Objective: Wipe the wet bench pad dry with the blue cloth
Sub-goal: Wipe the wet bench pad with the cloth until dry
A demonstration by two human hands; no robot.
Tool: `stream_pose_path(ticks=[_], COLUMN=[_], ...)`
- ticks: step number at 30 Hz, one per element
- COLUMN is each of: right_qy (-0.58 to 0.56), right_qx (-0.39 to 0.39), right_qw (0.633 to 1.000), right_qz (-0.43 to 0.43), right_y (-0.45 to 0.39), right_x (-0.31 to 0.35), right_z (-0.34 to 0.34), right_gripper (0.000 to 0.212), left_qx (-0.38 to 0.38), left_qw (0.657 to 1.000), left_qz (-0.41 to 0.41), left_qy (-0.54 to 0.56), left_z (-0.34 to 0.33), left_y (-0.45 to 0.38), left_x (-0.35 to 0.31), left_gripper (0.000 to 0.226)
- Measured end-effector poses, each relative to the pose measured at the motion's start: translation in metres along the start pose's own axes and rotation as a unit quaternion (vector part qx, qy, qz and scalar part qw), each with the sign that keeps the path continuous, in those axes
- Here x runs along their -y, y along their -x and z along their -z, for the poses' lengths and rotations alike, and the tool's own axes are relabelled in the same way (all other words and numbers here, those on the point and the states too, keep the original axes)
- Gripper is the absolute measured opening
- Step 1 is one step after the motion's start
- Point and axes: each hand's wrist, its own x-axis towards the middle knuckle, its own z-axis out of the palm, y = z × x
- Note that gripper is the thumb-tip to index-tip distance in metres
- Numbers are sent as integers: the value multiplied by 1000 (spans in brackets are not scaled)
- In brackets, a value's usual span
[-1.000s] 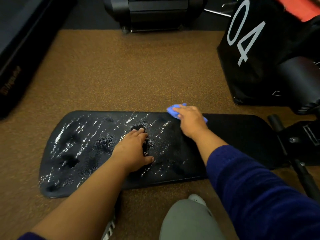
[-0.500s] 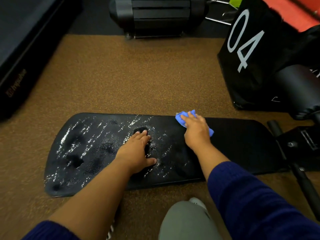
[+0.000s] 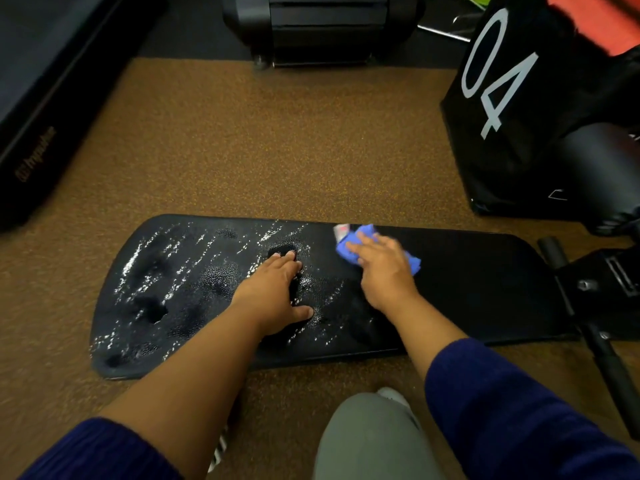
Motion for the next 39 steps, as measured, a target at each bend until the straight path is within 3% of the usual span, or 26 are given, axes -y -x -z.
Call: stream_pose_path(ticks=[2, 4, 5, 7, 9, 10, 15, 17, 21, 23, 25, 27, 29, 33, 35, 39], right_qy=[-49, -70, -56, -36, -47, -52, -63, -36, -23, -58, -67, -57, -33, -35, -63, -74], right_qx=[29, 69, 65, 26, -20, -31, 82, 72, -19, -35, 10, 63, 52, -39, -41, 66], right_qw=[991, 979, 981, 995, 999, 998, 975, 981, 999, 997, 986, 975, 981, 999, 997, 983], right_qz=[122, 180, 176, 86, -19, -28, 195, 177, -11, 28, 151, 208, 184, -13, 13, 153], right_y=[29, 45, 43, 30, 23, 28, 87, 82, 66, 85, 113, 120, 115, 101, 110, 129], right_x=[4, -10, -21, -31, -14, 0, -9, -35, -31, -6, -1, -15, -38, -34, -10, -2], right_z=[1, 19, 25, 26, 15, 8, 23, 40, 26, 12, 10, 27, 40, 31, 20, 22], right_gripper=[42, 43, 44, 46, 46, 44, 45, 48, 50, 47, 46, 45, 47, 50, 46, 42], left_qx=[-2, -2, -2, -1, -1, 0, 2, 6, 7, 4, 2, 6, 10, 7, 5, 1], left_qw=[1000, 1000, 1000, 1000, 1000, 1000, 1000, 1000, 1000, 1000, 1000, 1000, 1000, 1000, 1000, 1000], left_qz=[-1, -1, 0, 1, 2, 2, 2, 4, 6, 5, 5, 6, 8, 11, 11, 15], left_qy=[-2, -2, -1, 0, 0, 0, -4, -4, -1, 0, -2, 0, 2, 1, -1, 2], left_z=[0, -1, 0, 0, 0, 0, 0, 0, 0, 0, 1, 1, 1, 1, 1, 2], left_y=[0, 0, 0, 1, 1, 1, 1, 1, 2, 2, 2, 3, 3, 3, 3, 4], left_x=[0, 1, 0, 0, 0, 0, -1, -1, -2, -2, -3, -3, -4, -4, -5, -6], left_gripper=[94, 94, 95, 95, 96, 96, 94, 95, 96, 95, 95, 95, 95, 95, 95, 94])
